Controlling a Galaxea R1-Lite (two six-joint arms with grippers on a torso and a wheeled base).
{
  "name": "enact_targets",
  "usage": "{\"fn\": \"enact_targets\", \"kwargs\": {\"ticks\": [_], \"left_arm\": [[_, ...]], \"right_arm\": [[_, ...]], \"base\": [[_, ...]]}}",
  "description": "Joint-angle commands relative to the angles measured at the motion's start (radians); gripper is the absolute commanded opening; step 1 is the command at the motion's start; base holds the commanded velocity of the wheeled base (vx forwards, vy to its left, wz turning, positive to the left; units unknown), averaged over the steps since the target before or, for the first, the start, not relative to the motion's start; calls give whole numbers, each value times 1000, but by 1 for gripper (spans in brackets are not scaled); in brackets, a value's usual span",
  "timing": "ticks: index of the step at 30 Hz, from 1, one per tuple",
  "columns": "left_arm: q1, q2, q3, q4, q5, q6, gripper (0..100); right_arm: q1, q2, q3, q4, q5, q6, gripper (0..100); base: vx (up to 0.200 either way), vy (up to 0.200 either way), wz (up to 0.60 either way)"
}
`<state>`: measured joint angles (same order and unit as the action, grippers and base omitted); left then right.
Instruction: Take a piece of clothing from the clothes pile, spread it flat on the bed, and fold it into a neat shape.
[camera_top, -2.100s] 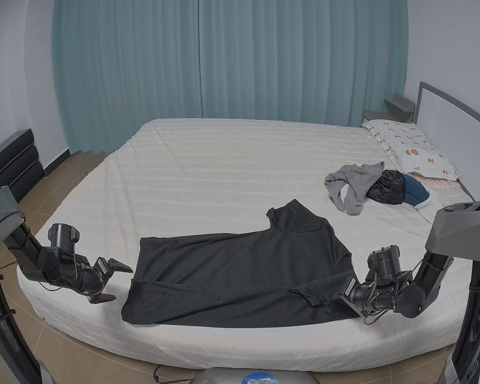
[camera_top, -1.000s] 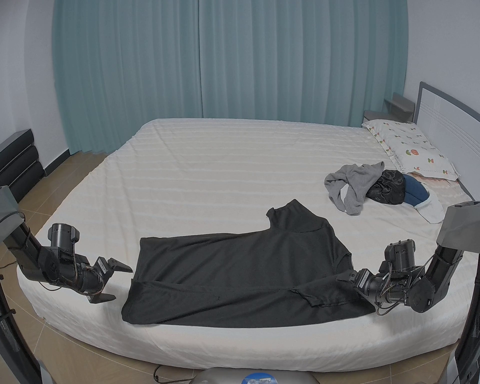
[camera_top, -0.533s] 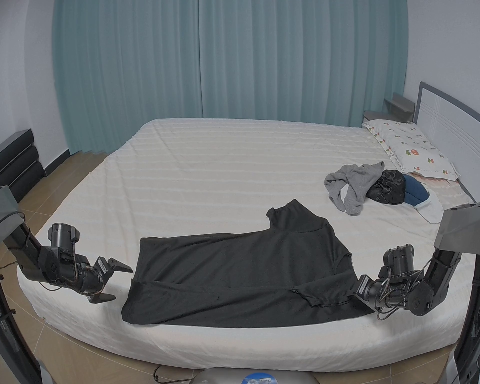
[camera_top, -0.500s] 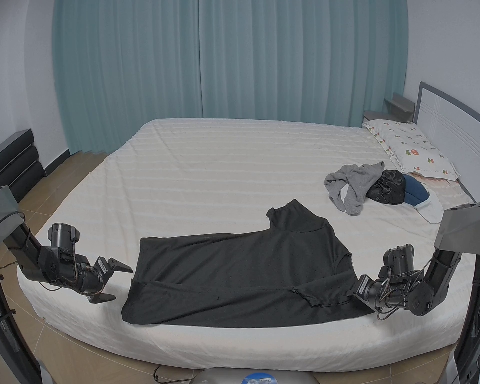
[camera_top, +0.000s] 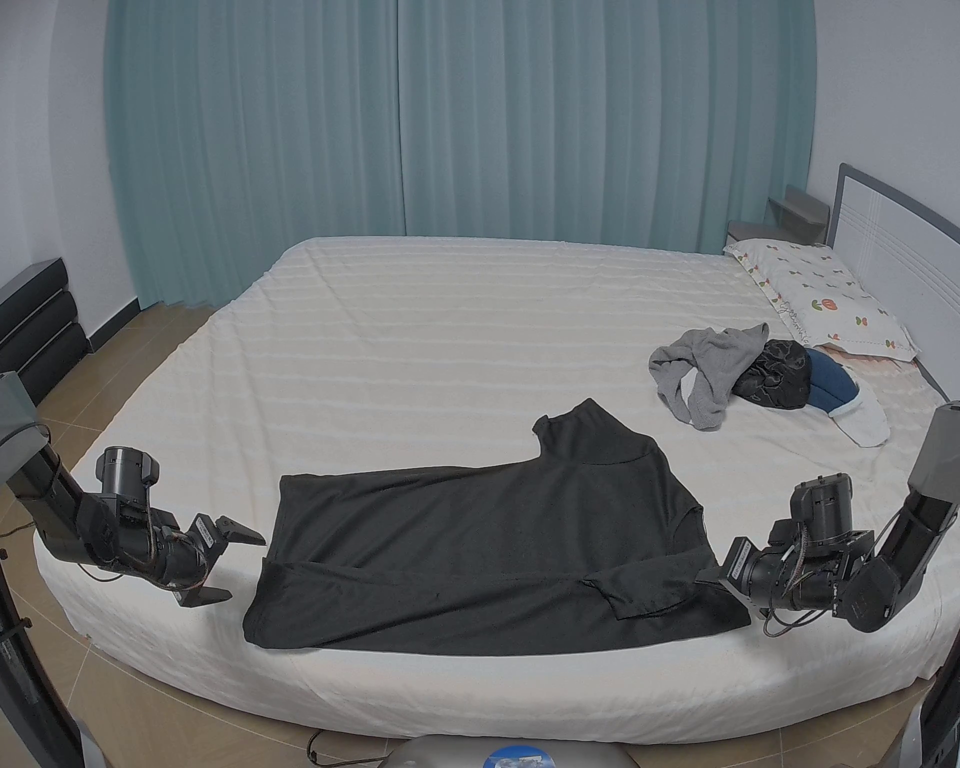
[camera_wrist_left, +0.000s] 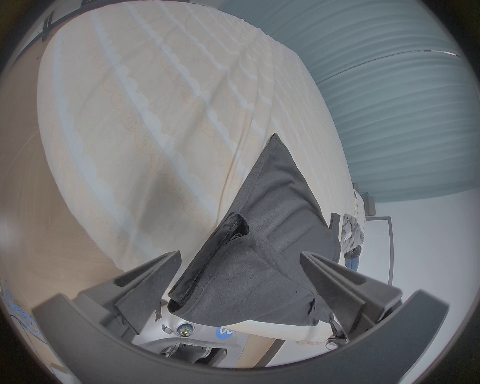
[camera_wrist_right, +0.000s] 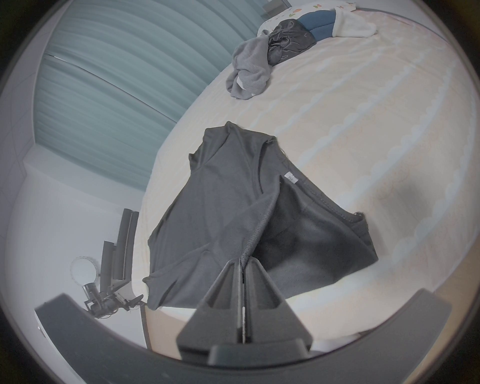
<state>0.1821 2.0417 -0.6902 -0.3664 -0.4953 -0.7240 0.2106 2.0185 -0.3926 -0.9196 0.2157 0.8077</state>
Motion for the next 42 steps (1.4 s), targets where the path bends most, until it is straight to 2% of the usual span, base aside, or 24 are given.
{"fn": "enact_targets", "kwargs": {"ticks": [1, 5, 10, 13, 19, 20, 24, 42], "left_arm": [[0, 2, 0, 0, 0, 0, 100], [0, 2, 0, 0, 0, 0, 100], [0, 2, 0, 0, 0, 0, 100], [0, 2, 0, 0, 0, -2, 100], [0, 2, 0, 0, 0, 0, 100], [0, 2, 0, 0, 0, 0, 100], [0, 2, 0, 0, 0, 0, 100], [3, 6, -9, -6, 3, -6, 100]], "right_arm": [[1, -123, 9, 48, 27, 15, 0], [-8, -155, 20, 110, 47, 8, 0], [-25, -116, 20, 120, 47, -10, 0], [-39, -81, 20, 142, 45, -73, 0], [-71, -30, 23, 146, 47, -136, 0], [-71, -26, 27, 151, 47, -148, 100], [-73, -4, 32, 151, 40, -186, 100], [-116, 16, -42, 140, 50, -166, 100]], "base": [[0, 0, 0], [0, 0, 0], [0, 0, 0], [0, 0, 0], [0, 0, 0], [0, 0, 0], [0, 0, 0], [0, 0, 0]]}}
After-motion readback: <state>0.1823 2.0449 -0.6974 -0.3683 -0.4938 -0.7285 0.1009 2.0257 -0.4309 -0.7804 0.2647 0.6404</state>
